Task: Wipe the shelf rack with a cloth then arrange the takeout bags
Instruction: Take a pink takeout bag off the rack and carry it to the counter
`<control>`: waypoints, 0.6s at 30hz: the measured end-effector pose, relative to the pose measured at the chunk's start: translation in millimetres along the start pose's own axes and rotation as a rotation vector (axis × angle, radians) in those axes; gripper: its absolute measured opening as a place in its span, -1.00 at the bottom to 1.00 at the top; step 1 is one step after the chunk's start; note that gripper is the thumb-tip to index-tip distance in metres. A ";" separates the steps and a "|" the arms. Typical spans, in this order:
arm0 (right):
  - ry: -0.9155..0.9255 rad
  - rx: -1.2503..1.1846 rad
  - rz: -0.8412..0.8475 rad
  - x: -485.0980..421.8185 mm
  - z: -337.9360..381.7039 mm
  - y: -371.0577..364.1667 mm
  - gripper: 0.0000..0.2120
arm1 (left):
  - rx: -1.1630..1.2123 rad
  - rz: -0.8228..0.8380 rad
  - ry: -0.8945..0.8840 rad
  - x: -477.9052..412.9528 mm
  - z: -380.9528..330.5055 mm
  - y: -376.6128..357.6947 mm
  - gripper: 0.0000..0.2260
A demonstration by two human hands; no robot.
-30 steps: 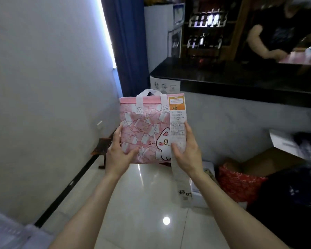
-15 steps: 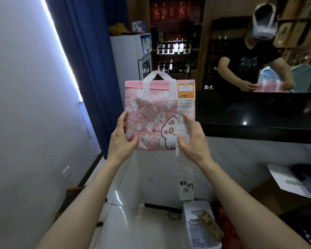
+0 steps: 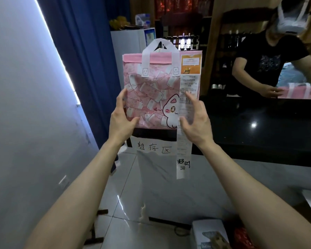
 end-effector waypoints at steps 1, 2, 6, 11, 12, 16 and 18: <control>-0.003 0.009 -0.006 -1.7 -5.7 -5.9 -0.17 | -0.006 -0.003 -0.003 -4.4 8.1 -5.2 0.05; -0.011 0.020 -0.010 -1.7 -12.0 -12.1 -0.16 | -0.009 0.000 -0.003 -7.5 16.5 -10.7 0.07; -0.114 0.049 0.011 19.3 -47.4 -37.0 -0.16 | -0.016 0.113 -0.012 -6.2 54.0 -40.8 0.08; -0.227 0.080 0.025 56.1 -80.2 -52.0 -0.12 | -0.040 0.212 -0.035 11.4 87.2 -67.8 -0.03; -0.235 0.083 0.015 54.5 -81.4 -52.4 -0.12 | -0.033 0.219 -0.039 9.6 88.2 -70.0 -0.06; -0.270 0.125 -0.019 38.8 -81.7 -52.4 -0.11 | -0.081 0.229 -0.083 -2.2 84.9 -75.8 -0.28; -0.280 0.132 -0.008 40.1 -84.0 -51.5 -0.11 | -0.097 0.227 -0.101 -1.8 84.4 -76.7 -0.32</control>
Point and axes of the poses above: each hand's wrist, its own x-axis away from the middle knuckle, its own y-axis out of the back of the hand, z = x × y, the point moved 5 cm from there along -x, towards the middle knuckle, and after that the axes turned 12 degrees about -x, right-handed, at the moved point
